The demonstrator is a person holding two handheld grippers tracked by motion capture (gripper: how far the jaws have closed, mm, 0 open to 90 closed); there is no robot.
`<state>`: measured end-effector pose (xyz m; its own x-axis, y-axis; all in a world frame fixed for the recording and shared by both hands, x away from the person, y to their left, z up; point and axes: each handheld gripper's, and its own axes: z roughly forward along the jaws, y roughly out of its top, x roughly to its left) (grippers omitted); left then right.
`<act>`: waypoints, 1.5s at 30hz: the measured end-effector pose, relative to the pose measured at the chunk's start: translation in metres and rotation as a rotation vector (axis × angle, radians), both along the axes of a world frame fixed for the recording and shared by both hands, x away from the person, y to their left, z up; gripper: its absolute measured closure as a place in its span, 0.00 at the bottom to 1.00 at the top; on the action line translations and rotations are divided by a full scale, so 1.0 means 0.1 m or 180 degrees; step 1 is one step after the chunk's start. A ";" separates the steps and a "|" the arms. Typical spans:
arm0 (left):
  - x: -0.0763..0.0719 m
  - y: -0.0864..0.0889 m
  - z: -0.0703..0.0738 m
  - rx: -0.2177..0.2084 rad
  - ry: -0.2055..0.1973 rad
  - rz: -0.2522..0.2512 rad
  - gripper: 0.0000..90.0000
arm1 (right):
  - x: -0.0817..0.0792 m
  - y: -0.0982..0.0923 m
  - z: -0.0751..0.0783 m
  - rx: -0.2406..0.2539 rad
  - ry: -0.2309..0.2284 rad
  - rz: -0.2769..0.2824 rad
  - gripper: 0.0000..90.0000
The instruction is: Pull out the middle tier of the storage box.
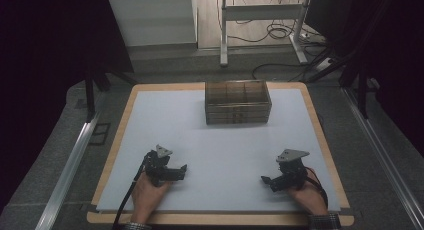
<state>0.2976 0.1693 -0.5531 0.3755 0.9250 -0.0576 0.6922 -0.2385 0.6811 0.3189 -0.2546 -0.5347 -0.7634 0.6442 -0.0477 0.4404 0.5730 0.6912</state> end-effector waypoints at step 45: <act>0.00 0.00 0.00 0.0020 0.0012 -0.0018 0.00 | -0.02 -0.01 0.10 0.0038 0.0104 0.0045 0.21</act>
<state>0.2973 0.1697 -0.5527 0.3805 0.9233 -0.0532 0.6933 -0.2467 0.6771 0.3173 -0.2561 -0.5249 -0.7734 0.6337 -0.0149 0.4548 0.5711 0.6834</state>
